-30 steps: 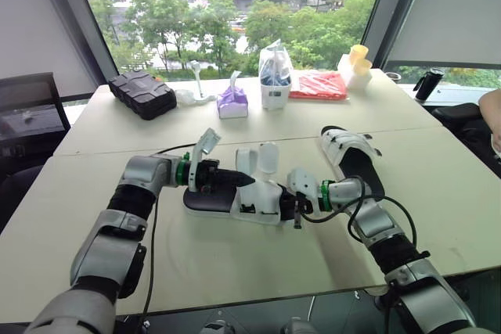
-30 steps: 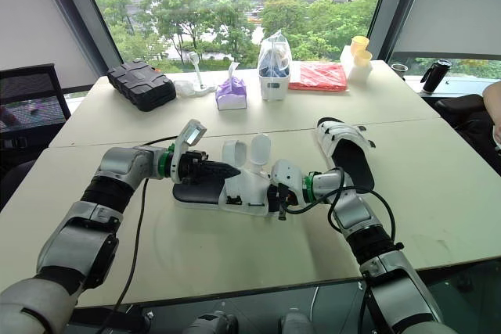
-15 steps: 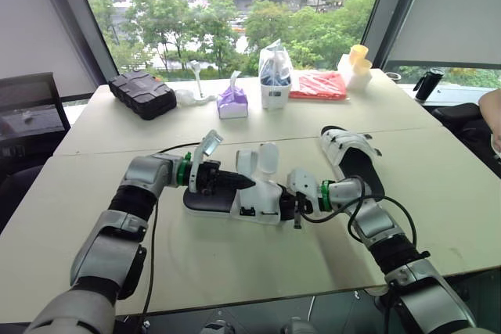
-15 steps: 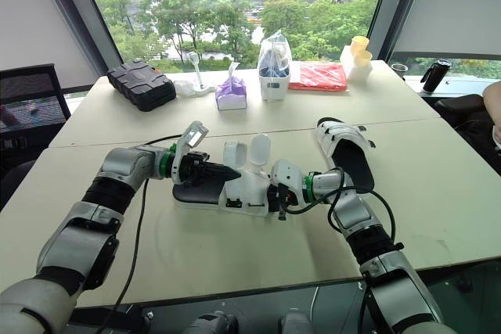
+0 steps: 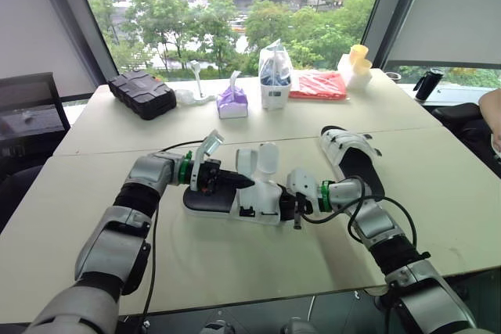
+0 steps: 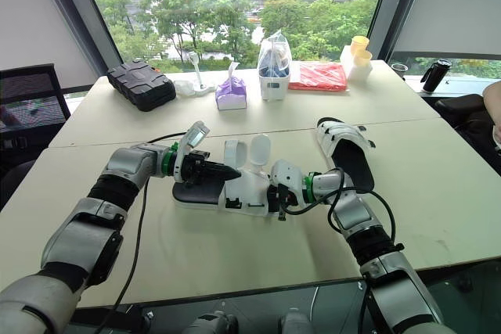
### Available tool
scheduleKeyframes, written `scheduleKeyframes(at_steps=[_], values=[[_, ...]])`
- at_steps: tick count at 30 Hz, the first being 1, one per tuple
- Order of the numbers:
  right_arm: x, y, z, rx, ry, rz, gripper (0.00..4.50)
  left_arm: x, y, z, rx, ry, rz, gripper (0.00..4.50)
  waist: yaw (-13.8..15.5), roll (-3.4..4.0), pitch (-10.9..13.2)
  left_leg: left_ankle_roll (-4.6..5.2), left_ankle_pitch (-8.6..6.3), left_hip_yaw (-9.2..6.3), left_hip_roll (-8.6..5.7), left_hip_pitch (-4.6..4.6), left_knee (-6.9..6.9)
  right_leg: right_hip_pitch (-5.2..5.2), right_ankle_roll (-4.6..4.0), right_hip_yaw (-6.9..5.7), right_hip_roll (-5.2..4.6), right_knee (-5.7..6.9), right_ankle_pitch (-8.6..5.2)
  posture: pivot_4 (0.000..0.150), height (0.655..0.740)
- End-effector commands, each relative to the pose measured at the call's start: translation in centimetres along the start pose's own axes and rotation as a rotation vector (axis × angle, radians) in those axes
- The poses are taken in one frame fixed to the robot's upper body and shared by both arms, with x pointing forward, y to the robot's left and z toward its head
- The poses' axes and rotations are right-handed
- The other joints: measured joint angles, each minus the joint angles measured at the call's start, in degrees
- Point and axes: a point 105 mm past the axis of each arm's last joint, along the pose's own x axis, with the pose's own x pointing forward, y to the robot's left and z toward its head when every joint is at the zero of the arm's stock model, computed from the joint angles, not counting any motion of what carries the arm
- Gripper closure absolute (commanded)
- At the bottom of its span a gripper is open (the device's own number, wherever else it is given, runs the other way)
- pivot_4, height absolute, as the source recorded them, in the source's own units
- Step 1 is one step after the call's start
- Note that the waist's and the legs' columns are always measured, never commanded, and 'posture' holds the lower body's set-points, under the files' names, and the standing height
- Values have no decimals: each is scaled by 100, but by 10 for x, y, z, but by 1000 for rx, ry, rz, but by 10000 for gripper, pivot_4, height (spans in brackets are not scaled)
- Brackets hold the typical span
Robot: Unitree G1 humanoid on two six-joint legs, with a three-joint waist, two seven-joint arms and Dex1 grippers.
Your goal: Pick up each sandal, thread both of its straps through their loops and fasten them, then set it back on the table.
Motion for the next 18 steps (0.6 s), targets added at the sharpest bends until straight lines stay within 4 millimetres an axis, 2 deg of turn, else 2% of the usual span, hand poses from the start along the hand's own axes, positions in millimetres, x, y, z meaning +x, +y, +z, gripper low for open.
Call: scheduleKeyframes(at_steps=[1, 14, 18], values=[[8, 27, -30, 67, 108, 102, 45000, 0, -2, 12, 49, 1, -3, 44634, 2, 0, 0, 0, 0, 0, 0, 0, 0, 0, 0, 0, 0, 0, 0, 1500, 7400], [8, 28, -31, 68, 116, 111, 45000, 0, -3, 19, 63, -24, -7, 44634, 7, 0, 0, 0, 0, 0, 0, 0, 0, 1, 0, 0, 0, 0, 0, 1500, 7400], [8, 28, -31, 68, 116, 111, 45000, -1, -7, 15, 91, 9, -28, 44634, 6, 0, 0, 0, 0, 0, 0, 0, 0, 1, 0, 0, 0, 0, 0, 1500, 7400]])
